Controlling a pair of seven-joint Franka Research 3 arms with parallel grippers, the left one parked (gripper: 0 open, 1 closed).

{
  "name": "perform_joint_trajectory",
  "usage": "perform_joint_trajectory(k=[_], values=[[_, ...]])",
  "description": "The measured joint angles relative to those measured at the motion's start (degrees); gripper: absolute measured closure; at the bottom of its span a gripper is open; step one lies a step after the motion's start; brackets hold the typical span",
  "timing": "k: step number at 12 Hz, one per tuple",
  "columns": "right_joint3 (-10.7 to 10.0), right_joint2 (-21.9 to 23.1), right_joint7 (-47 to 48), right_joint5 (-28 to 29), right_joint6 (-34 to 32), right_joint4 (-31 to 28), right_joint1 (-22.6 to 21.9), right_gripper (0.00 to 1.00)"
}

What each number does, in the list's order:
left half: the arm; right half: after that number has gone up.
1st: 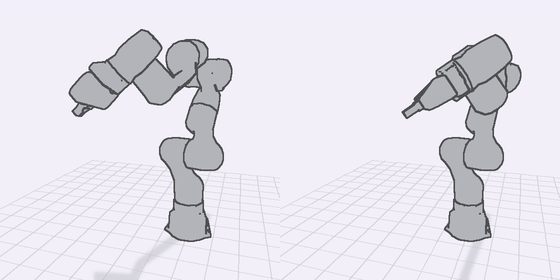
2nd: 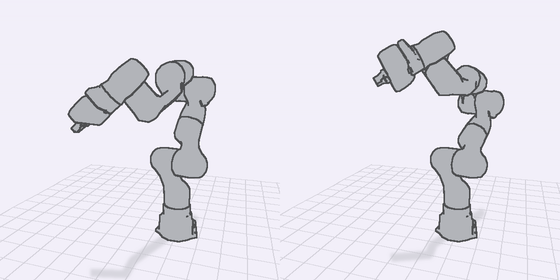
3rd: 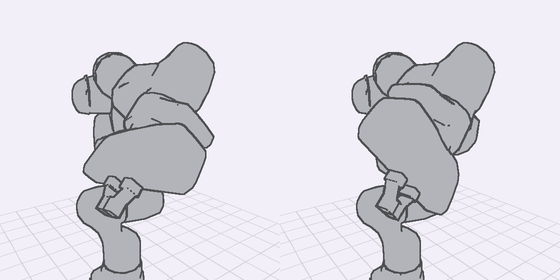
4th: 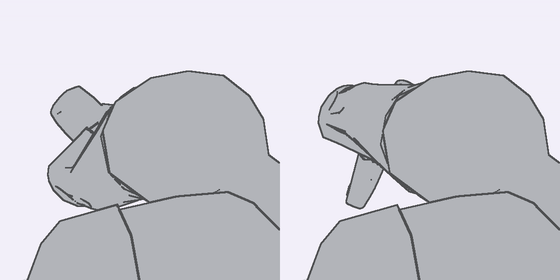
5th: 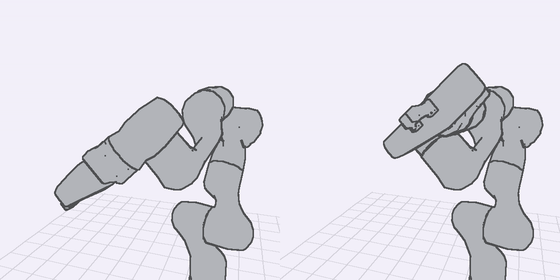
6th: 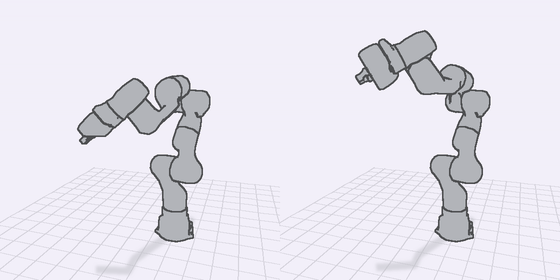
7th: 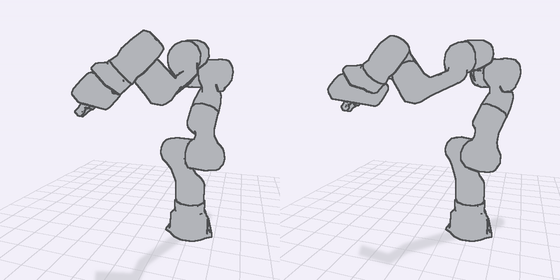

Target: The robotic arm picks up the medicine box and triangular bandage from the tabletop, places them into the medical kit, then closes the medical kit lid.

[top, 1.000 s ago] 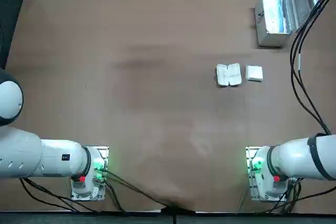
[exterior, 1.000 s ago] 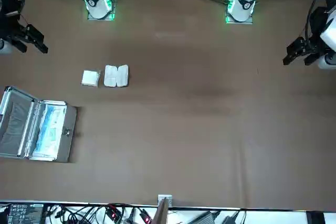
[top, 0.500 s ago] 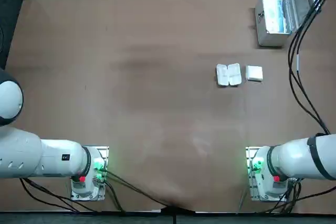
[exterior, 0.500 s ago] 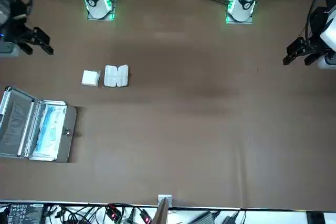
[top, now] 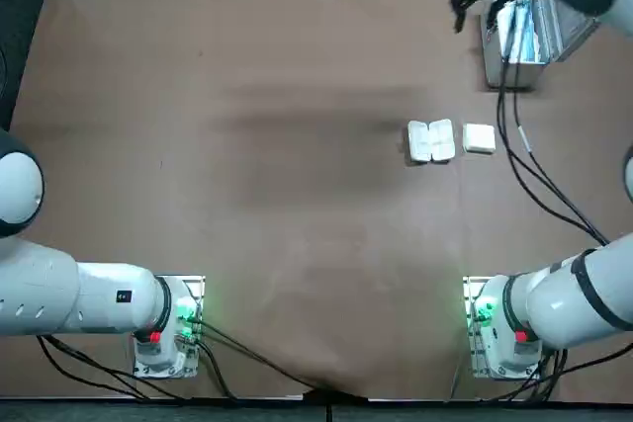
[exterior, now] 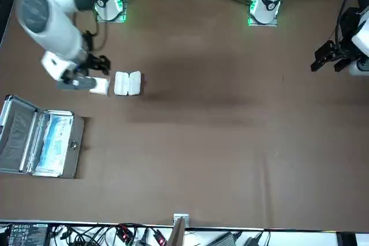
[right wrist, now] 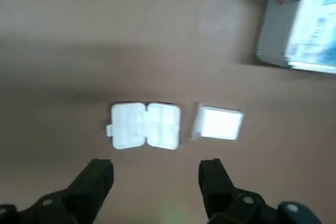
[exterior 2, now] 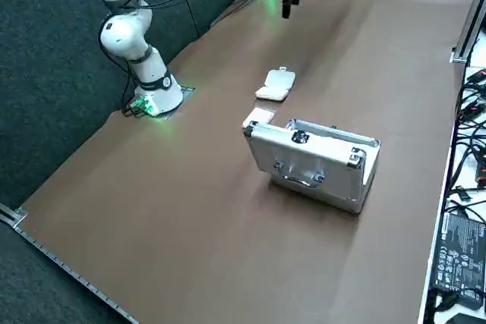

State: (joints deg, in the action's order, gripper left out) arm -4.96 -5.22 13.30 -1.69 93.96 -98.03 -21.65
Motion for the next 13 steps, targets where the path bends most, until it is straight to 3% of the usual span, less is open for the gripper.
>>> perform_joint_trajectory(k=[5, 11, 13], values=[[0.11, -9.57, 14.06, -0.07, 8.48, -1.04, -10.24, 0.0], [0.13, -13.21, 24.1, -4.71, 16.95, -8.07, -18.14, 0.02], [0.13, -13.89, 28.23, -6.32, 21.29, -11.73, -19.42, 0.1]])
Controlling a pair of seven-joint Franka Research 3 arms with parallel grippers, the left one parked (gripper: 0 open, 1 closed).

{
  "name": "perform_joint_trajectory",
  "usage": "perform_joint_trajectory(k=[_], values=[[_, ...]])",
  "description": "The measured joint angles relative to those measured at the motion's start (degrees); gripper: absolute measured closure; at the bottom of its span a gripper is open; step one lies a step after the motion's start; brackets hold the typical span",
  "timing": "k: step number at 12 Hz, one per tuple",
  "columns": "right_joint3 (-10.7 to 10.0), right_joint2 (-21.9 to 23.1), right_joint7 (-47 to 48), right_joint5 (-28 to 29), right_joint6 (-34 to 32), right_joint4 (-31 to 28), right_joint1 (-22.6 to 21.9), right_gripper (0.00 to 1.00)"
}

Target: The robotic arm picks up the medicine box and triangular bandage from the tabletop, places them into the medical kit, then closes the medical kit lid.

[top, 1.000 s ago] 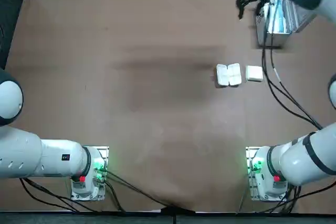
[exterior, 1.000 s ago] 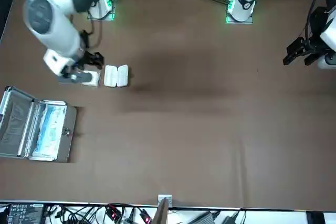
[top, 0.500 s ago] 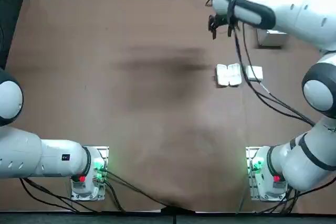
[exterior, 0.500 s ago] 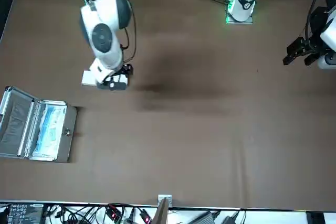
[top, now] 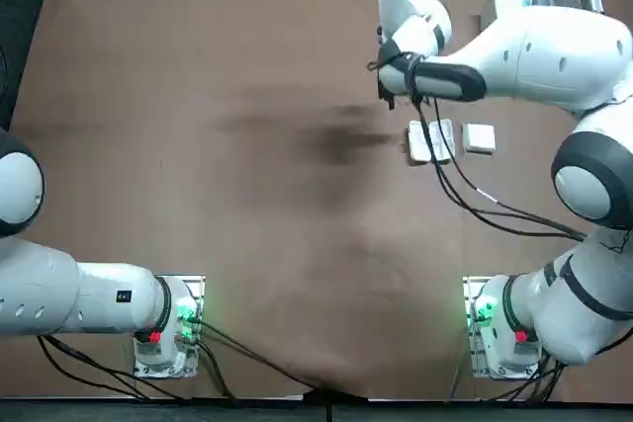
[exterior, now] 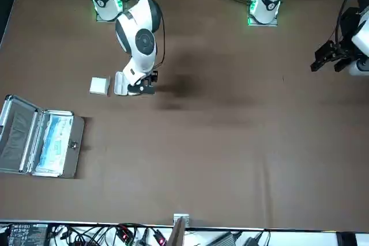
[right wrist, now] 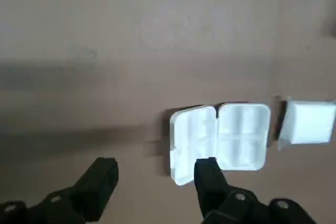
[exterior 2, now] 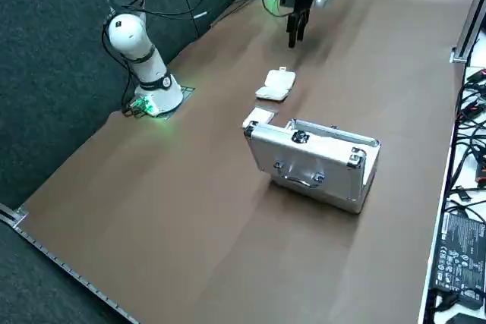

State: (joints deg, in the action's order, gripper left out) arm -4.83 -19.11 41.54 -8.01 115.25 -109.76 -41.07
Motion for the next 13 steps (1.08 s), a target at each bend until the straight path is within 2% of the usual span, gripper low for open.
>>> perform_joint_trajectory(k=[1, 3, 7, 8, 9, 10, 11, 12, 13], values=[[0.0, -0.34, 1.96, -0.42, 1.53, -1.44, -0.37, 0.1], [-0.01, -1.35, 4.77, -1.01, 2.75, -2.96, -0.7, 0.19], [-0.03, -3.21, 10.29, -3.54, 4.48, -5.31, -1.11, 0.23], [-0.03, -3.45, 11.29, -3.81, 5.41, -6.09, -1.11, 0.3], [-0.04, -3.68, 11.86, -3.94, 5.95, -6.69, -1.11, 0.3], [-0.04, -3.88, 12.07, -4.0, 6.12, -7.16, -1.12, 0.34], [-0.05, -3.96, 12.23, -4.23, 6.17, -7.63, -1.12, 0.46], [-0.06, -3.97, 12.33, -4.68, 6.19, -8.05, -1.12, 0.47], [-0.11, -3.97, 12.45, -5.05, 6.19, -8.58, -1.12, 0.6]])
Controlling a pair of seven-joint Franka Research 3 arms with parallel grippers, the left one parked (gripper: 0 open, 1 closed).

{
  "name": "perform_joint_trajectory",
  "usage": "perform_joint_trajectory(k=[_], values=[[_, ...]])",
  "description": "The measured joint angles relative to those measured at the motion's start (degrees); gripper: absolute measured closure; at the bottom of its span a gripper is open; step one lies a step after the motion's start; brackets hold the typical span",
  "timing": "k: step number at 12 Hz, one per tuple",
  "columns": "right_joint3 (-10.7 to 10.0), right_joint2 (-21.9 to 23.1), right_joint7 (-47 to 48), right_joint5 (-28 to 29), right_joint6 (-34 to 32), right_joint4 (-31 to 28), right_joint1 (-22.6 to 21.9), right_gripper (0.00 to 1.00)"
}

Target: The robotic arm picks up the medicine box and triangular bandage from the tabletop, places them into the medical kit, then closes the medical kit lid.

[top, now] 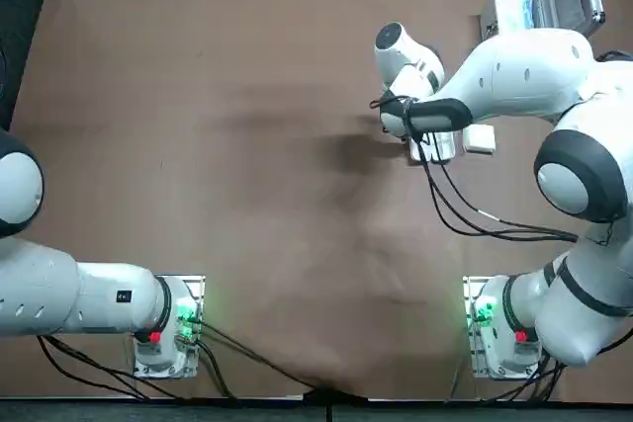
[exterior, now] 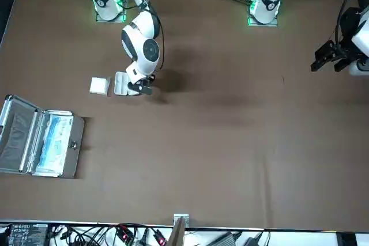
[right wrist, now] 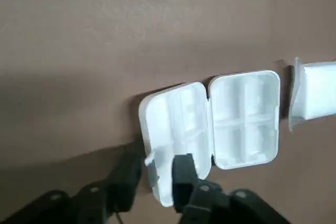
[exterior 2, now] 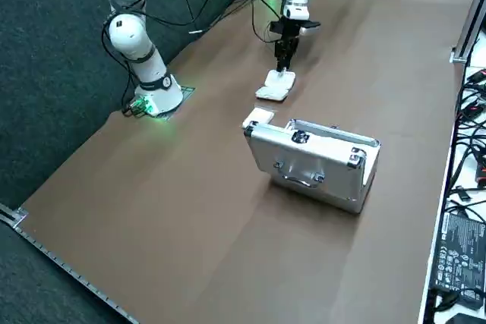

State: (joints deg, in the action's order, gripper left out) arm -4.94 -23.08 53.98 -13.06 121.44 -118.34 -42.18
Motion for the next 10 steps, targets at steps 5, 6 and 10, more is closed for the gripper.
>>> perform_joint_trajectory(k=[5, 6, 10], values=[[-0.11, 0.1, 0.16, -0.15, 0.03, 0.09, 0.0, 0.98], [-0.17, 0.23, 0.19, -0.17, -0.09, 0.4, -0.01, 0.98], [-1.19, 0.64, 0.23, -0.56, -7.48, 7.25, 0.24, 0.98]])
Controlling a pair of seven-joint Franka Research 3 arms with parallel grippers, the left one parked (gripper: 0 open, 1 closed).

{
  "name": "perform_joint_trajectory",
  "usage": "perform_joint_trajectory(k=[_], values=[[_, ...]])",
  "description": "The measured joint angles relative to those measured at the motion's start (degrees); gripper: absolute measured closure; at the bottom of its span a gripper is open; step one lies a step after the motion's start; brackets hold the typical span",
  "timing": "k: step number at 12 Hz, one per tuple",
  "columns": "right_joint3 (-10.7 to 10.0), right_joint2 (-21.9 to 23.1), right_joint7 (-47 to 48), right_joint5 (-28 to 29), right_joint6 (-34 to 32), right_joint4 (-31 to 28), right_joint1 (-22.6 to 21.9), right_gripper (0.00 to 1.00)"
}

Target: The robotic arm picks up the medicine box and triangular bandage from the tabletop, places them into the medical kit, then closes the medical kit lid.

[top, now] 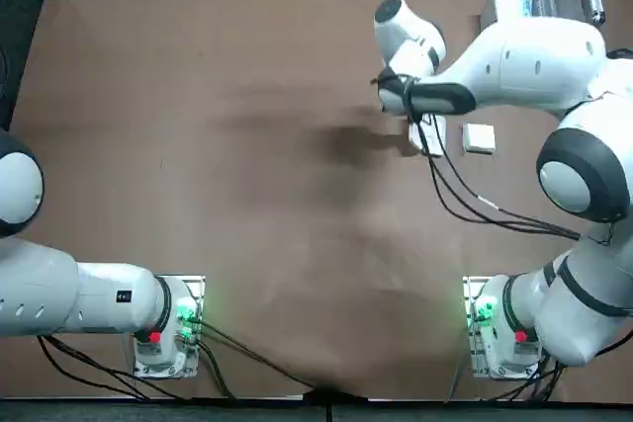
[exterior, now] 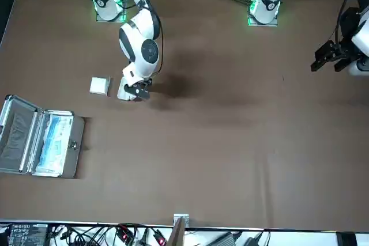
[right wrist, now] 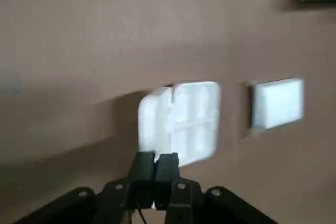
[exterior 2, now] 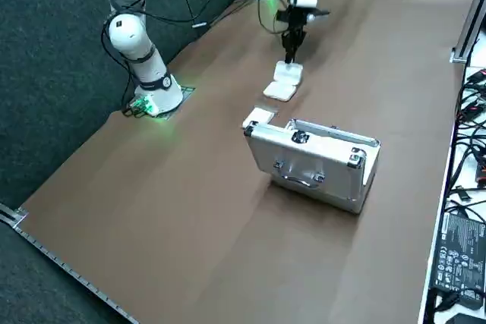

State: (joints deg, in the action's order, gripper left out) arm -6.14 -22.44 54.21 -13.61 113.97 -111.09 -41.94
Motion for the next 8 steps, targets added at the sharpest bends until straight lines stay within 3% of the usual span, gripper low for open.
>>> perform_joint_trajectory(k=[4, 8], values=[[-0.45, 1.06, -4.13, -2.5, -11.89, 10.6, 2.9, 0.98], [-0.66, 1.24, -14.02, -7.3, -16.56, 17.34, 8.09, 0.98]])
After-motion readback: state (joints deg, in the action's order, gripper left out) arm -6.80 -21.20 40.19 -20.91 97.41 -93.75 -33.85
